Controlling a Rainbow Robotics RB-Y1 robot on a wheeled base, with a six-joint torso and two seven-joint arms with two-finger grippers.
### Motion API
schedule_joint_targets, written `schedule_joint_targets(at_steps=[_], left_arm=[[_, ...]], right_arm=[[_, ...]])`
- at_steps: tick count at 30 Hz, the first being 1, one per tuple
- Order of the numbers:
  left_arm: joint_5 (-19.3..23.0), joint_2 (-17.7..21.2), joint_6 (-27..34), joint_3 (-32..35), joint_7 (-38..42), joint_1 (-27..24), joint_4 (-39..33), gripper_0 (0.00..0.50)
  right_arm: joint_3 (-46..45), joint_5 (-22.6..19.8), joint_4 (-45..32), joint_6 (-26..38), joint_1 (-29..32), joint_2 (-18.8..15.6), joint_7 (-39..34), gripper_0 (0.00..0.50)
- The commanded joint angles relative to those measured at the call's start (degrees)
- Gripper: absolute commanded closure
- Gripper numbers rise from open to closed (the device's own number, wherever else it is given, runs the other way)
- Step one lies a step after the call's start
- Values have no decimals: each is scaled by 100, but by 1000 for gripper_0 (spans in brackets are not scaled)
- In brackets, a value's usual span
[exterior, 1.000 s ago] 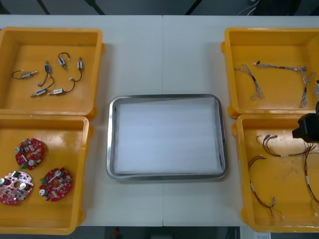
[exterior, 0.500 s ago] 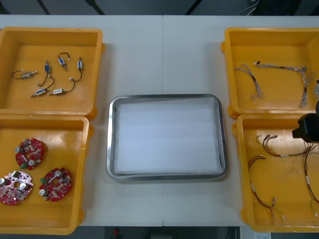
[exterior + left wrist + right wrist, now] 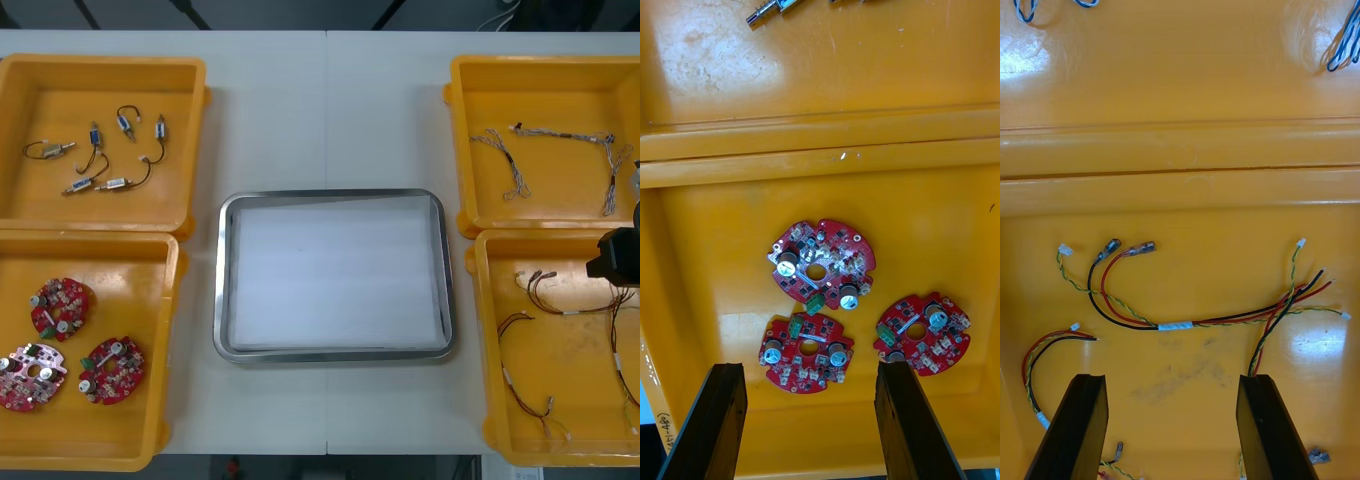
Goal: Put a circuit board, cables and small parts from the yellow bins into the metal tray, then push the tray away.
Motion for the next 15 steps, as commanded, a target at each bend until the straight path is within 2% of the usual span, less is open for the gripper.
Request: schedule_joint_targets(at_steps=[1,15], left_arm=[[26,157,-53,137,204,45,-6,0],[26,157,-53,137,204,45,-6,0]], right_arm=[[44,-30,-45,-47,23,26,99,0],[44,-30,-45,-47,23,26,99,0]])
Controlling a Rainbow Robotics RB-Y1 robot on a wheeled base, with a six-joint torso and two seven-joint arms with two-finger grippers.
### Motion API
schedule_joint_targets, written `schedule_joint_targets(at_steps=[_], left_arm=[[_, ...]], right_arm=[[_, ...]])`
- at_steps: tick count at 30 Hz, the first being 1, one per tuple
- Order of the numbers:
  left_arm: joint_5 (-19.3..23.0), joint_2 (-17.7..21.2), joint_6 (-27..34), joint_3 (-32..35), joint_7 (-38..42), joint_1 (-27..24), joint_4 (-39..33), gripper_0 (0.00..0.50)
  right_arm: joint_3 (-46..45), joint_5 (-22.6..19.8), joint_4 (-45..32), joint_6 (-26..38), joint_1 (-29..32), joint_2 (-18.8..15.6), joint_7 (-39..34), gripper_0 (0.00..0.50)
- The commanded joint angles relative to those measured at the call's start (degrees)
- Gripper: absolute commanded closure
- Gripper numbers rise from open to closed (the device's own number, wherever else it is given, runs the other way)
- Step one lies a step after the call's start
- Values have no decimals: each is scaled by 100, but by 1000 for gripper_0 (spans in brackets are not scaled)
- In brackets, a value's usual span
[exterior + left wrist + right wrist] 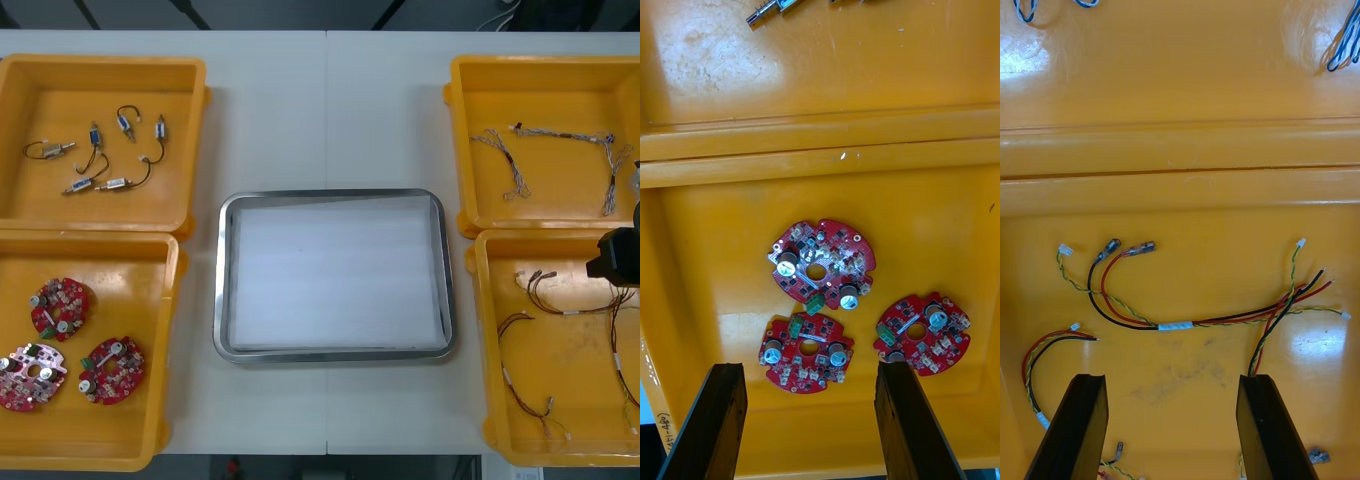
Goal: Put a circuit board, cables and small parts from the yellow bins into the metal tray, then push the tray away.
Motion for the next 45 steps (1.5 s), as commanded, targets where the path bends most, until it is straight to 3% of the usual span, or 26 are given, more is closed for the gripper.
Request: schedule_joint_targets(at_steps=[1,4,12,13,14,22,26,30,37,45], left_arm=[[26,157,-53,137,204,45,-6,0],[26,157,-53,137,204,45,-6,0],[26,157,-53,137,204,45,-6,0],[70,157,1063,58,-508,159,3,0],[79,166,1063,49,-508,177,3,0],[220,447,703,14,-561,467,3,0],[220,447,598,23,-622,528,29,0],[202,447,527,23,-701,563,82,0],[158,289,79,199,-895,906,170,0],[-44,218,-378,216,-1791,1161,363,0]], right_arm=[[44,-30,-45,-47,23,26,99,0],[114,-48,122,-20,286,114,108,0],[70,31,140,208,321,-62,213,0],[70,22,149,199,348,-97,231,0],[70,22,149,208,365,-114,249,0],[-158,-109,175,199,594,-281,864,0],[-571,-531,509,182,787,-281,1418,0],[-765,-654,755,68,972,-281,1822,0],[-782,-602,940,-389,1297,-281,1848,0],[-765,-566,984,-978,1754,-273,1822,0]])
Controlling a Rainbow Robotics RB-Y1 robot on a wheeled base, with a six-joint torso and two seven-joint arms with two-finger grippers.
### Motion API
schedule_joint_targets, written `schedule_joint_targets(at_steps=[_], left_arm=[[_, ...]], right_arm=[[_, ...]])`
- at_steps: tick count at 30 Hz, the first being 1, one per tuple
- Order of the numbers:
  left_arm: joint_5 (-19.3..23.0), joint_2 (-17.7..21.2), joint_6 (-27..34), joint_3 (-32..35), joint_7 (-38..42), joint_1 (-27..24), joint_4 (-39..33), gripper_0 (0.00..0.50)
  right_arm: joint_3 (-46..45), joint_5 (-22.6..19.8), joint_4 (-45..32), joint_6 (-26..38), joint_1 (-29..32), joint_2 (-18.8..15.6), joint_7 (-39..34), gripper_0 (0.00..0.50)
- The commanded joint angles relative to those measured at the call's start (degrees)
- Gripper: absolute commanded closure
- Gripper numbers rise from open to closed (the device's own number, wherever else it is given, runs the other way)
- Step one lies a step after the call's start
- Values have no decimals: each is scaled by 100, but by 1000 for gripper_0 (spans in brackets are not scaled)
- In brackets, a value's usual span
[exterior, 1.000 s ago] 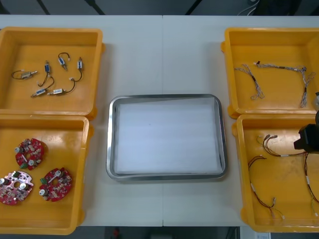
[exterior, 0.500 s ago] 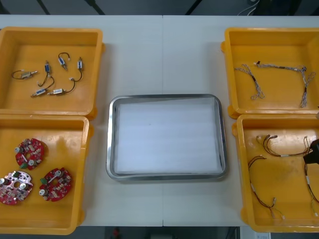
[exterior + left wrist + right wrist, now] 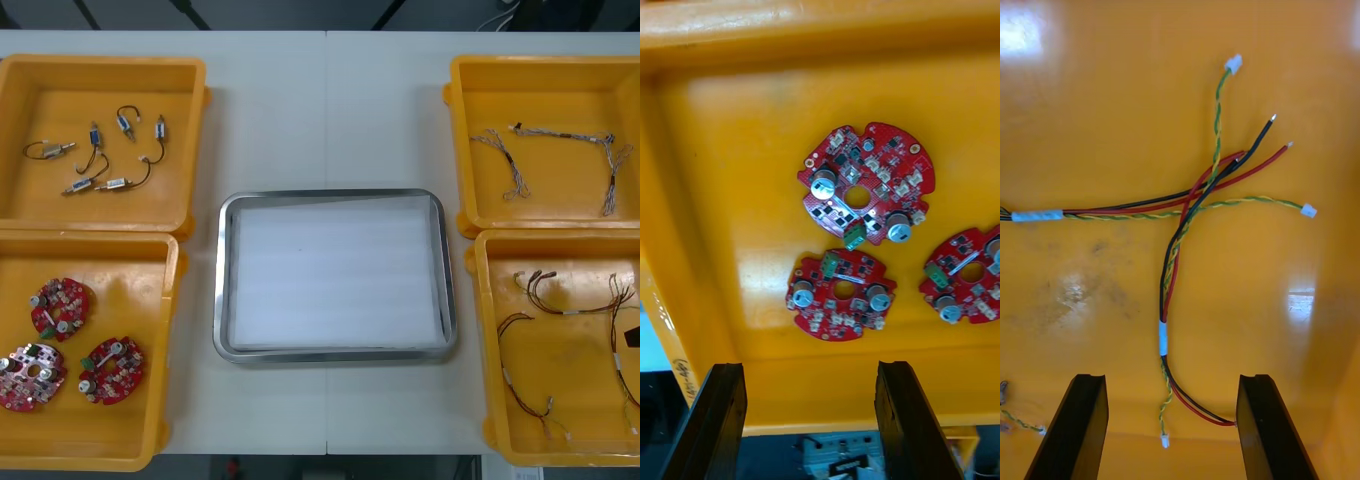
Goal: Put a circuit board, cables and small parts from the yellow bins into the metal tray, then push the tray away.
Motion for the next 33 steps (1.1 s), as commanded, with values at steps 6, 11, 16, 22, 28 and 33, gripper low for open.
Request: schedule_joint_targets(at_steps=[6,11,16,22,28,33], left_arm=[[59,37,-377,200,-2151,319,438,0],[68,37,-404,191,-2678,381,455,0],[68,37,-597,182,-3074,530,464,0],[-20,37,-694,-37,-3162,548,464,0],[-11,-51,-852,-169,-3082,548,772,0],[50,-191,-1019,-248,-3039,530,1053,0]], right_arm=[[67,58,271,-546,392,-199,19,0],[330,128,438,-924,392,-199,-8,0],[506,207,464,-1091,392,-173,-61,0],[541,348,464,-1091,392,47,-52,0],[638,489,464,-1091,410,126,-69,0],[656,612,464,-1082,427,258,-43,0]])
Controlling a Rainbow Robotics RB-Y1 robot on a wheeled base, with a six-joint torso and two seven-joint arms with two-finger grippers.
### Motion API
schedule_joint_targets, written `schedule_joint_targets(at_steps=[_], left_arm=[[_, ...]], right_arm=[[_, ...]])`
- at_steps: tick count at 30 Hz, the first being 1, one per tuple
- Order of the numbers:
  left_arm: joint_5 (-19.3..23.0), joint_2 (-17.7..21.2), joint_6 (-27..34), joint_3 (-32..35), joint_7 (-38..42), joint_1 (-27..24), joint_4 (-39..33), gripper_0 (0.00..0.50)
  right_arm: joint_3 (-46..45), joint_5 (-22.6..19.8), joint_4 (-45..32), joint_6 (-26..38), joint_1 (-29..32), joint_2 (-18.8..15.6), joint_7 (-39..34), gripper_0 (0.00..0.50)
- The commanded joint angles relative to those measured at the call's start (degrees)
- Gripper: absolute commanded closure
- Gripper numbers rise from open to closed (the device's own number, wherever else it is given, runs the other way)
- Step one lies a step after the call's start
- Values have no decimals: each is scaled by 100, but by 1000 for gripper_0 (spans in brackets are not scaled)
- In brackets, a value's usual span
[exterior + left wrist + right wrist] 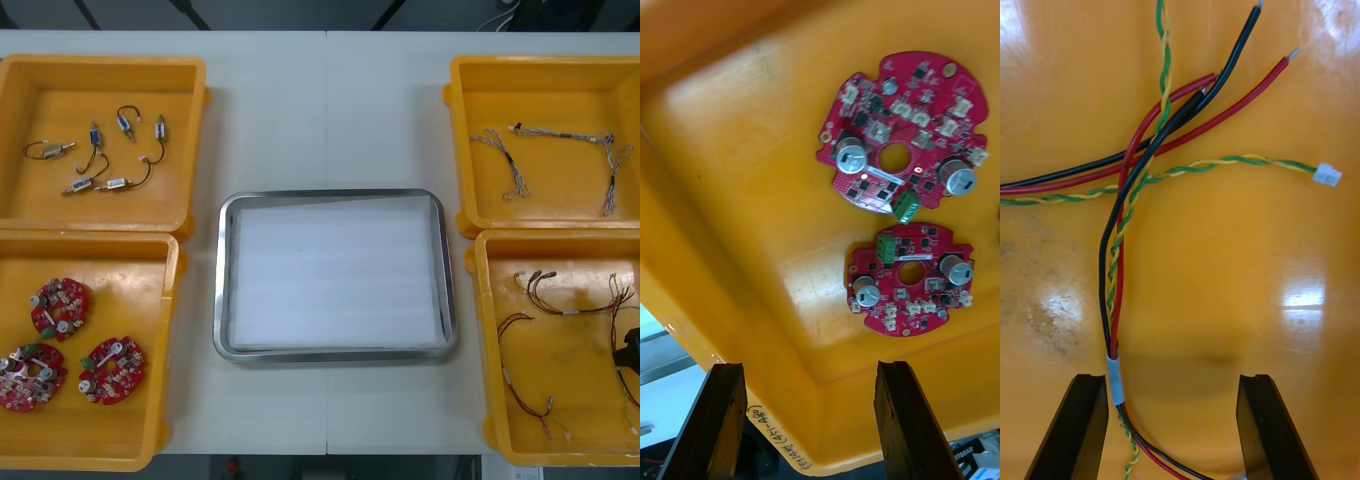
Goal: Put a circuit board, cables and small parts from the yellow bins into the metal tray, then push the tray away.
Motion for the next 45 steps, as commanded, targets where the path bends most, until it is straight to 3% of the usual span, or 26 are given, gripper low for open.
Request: schedule_joint_targets(at_steps=[1,19,21,22,23,25,36,45], left_arm=[[46,-175,-191,-158,-364,84,266,0],[-95,-280,-490,-782,770,5,187,0],[-121,-324,-508,-782,805,5,187,0],[-139,-351,-516,-782,832,-4,187,0],[-165,-377,-525,-782,858,-4,187,0],[-192,-395,-525,-782,885,-4,187,0],[-324,-562,-657,-887,1131,5,204,0],[-517,-562,-1114,-1274,1500,-30,231,0]], right_arm=[[88,156,-19,-31,148,168,-41,0],[106,490,-19,-5,157,563,-15,16],[106,516,-19,4,166,572,-6,187],[106,534,-19,4,157,581,-6,354],[106,543,-19,13,166,581,-6,442],[106,560,-19,22,157,581,-6,500],[-53,595,-265,180,148,572,82,500],[-826,472,-1346,1349,140,572,161,500]])
